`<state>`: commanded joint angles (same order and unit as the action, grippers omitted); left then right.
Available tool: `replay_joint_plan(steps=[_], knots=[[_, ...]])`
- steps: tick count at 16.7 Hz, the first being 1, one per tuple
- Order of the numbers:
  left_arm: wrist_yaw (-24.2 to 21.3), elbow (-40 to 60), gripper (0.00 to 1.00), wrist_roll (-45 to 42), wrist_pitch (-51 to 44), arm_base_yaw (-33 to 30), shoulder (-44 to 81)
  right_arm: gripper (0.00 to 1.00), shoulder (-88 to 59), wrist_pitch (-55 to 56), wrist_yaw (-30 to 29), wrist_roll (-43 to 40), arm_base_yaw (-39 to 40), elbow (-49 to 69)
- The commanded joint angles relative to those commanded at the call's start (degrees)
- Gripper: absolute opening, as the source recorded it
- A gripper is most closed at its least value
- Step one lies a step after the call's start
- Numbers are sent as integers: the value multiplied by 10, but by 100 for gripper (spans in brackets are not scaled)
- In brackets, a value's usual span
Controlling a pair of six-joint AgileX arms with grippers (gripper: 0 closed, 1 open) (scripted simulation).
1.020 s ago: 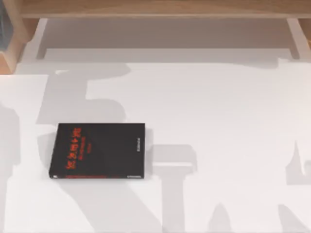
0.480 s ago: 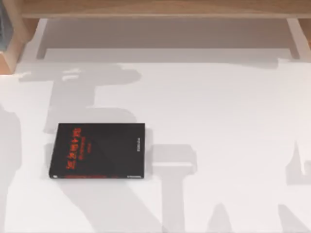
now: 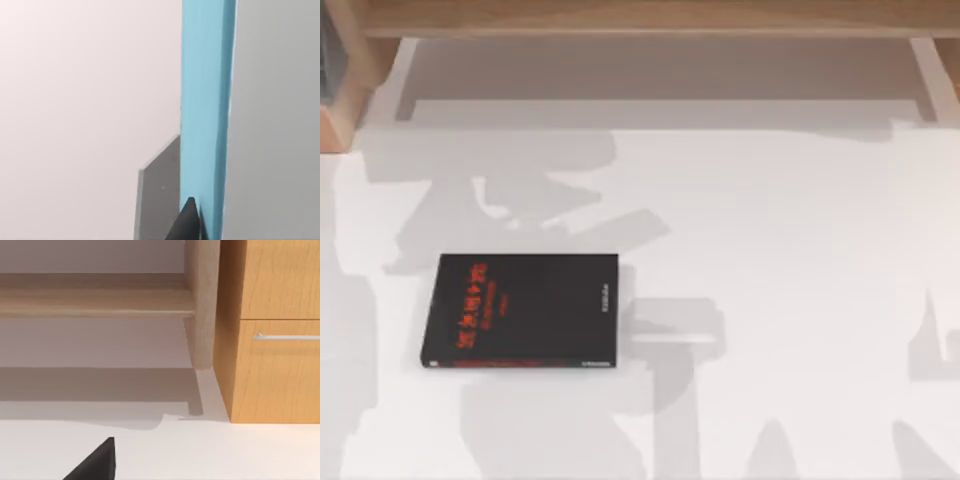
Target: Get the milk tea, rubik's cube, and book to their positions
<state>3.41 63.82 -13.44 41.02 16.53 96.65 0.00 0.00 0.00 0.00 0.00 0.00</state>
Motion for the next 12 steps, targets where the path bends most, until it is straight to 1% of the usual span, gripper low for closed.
replay_joint_plan(steps=[3,6,9,12], knots=[[91,-91,0,-67,24,-35,-60,100,0,0,0,0,0,0],[175,-185,0,-142,36,-96,-106,100,0,0,0,0,0,0],[244,-273,0,-222,33,-184,-131,100,0,0,0,0,0,0],[294,-349,0,-301,18,-291,-138,100,0,0,0,0,0,0]])
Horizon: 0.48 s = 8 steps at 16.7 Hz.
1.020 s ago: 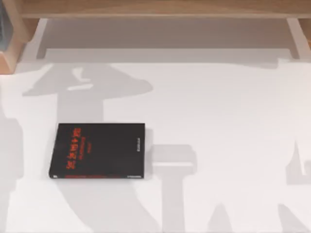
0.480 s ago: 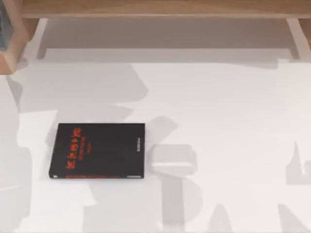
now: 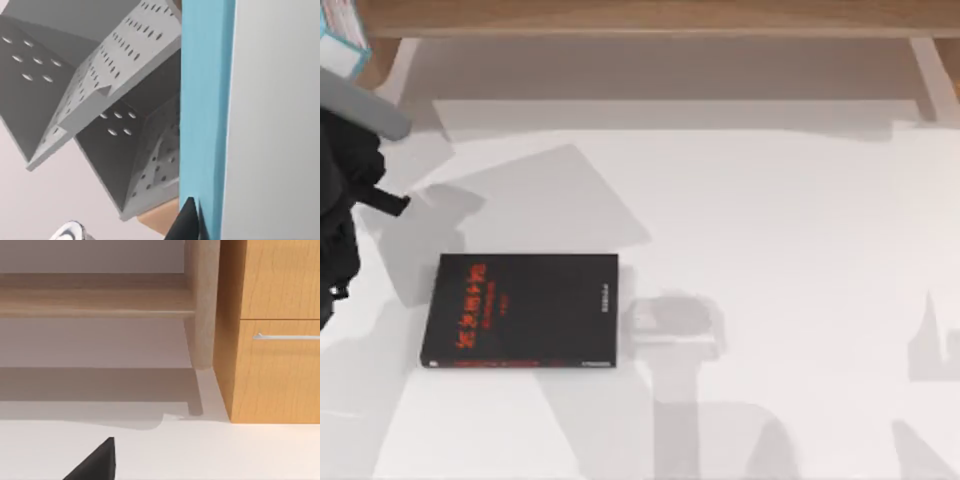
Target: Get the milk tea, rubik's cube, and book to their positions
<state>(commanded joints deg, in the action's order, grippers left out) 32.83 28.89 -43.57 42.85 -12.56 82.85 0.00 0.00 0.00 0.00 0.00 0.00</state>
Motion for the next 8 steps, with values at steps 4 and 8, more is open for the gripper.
replay_joint_plan(steps=[4,8], knots=[[35,-69,0,-96,-31,-158,17,100,0,0,0,0,0,0],[49,-108,0,-172,-64,-297,53,100,0,0,0,0,0,0]])
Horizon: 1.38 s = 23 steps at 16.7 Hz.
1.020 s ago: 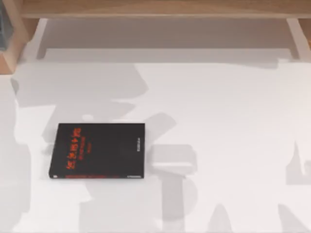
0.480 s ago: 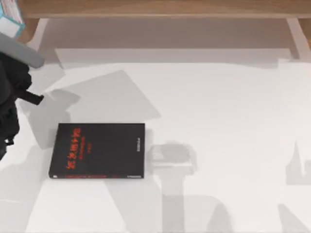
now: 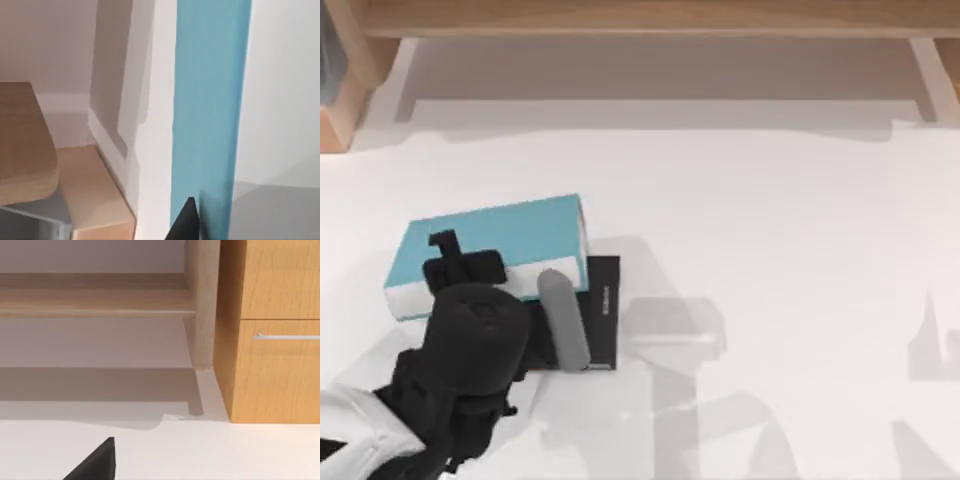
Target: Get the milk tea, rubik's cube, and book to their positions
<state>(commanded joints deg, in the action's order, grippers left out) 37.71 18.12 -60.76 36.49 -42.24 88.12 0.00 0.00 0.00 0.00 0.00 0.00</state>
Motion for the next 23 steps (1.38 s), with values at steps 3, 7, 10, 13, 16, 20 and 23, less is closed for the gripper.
replay_joint_plan(steps=[3,7,10,13,16,20,23], knots=[[2,-12,0,-29,-15,-51,20,100,0,0,0,0,0,0],[2,-13,0,-32,-17,-57,23,100,0,0,0,0,0,0],[3,-8,0,-36,-14,-53,19,100,0,0,0,0,0,0],[-3,-9,0,-39,-4,-49,35,100,0,0,0,0,0,0],[-5,-9,0,-39,-2,-48,38,100,0,0,0,0,0,0],[-5,-9,23,-39,-2,-48,38,100,0,0,0,0,0,0],[-5,-9,45,-39,-2,-48,38,100,0,0,0,0,0,0]])
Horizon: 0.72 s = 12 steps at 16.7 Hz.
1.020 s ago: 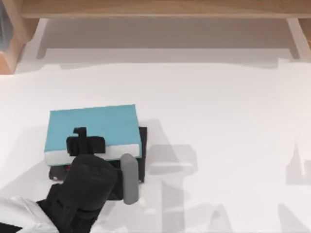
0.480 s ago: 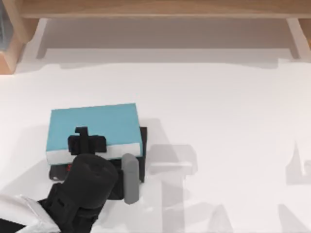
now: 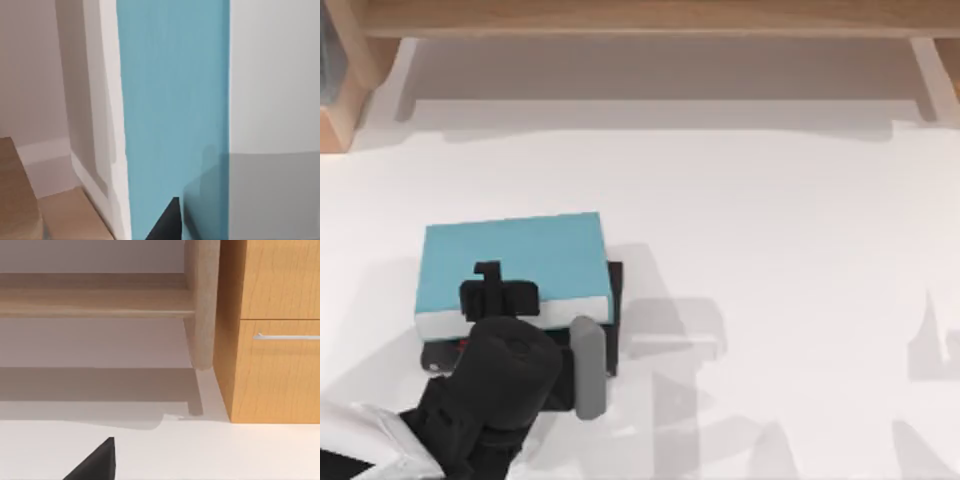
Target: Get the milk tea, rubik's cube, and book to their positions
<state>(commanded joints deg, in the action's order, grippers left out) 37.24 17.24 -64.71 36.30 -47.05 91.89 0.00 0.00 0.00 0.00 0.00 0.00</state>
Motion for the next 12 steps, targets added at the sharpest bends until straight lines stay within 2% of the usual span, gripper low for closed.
replay_joint_plan(steps=[7,12], knots=[[0,0,98,0,0,0,0,100,0,0,0,0,0,0],[0,0,100,0,0,0,0,100,0,0,0,0,0,0]])
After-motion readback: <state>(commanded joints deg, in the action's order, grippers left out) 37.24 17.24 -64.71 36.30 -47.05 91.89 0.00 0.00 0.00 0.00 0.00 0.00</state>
